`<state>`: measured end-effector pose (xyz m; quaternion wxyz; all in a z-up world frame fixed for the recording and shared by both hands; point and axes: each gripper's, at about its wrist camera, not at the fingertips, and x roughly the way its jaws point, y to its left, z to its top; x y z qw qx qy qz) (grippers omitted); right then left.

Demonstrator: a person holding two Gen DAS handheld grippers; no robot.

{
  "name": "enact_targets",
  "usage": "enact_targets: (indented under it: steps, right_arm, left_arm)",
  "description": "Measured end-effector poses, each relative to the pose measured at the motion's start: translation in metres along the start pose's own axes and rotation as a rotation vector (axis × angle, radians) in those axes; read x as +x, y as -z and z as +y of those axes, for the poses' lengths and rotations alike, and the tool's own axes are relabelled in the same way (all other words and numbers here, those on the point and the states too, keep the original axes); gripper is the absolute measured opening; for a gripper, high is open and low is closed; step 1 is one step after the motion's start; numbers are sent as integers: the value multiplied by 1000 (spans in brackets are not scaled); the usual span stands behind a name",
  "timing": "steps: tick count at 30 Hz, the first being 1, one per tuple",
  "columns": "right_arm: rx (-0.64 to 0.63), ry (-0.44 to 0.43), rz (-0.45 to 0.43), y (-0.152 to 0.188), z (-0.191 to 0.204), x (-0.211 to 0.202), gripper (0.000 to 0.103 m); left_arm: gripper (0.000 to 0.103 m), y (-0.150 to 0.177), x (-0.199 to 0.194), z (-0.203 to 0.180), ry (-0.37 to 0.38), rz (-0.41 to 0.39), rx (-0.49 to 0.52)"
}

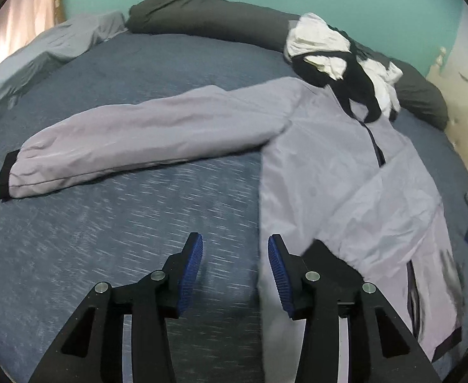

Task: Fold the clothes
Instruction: 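Move the left gripper to the black cuff of the unfolded sleeve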

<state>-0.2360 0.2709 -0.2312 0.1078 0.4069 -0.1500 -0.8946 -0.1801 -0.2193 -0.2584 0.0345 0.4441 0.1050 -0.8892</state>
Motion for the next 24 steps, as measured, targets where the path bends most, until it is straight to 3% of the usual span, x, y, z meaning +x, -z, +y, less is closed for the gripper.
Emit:
enact_targets:
  steps: [8,13,24]
  right_arm:
    - [-18,-8,-14,12,5,-7,38]
    - [16,-28,-2,23,1,1,39]
    - [-6,-12,34,35,4,18,39]
  left_arm:
    - [59,-6,1,50,-48,16,-93]
    - [59,-10,2,81,-77,26,-152]
    - [65,-19,13,173,-98,3,-361]
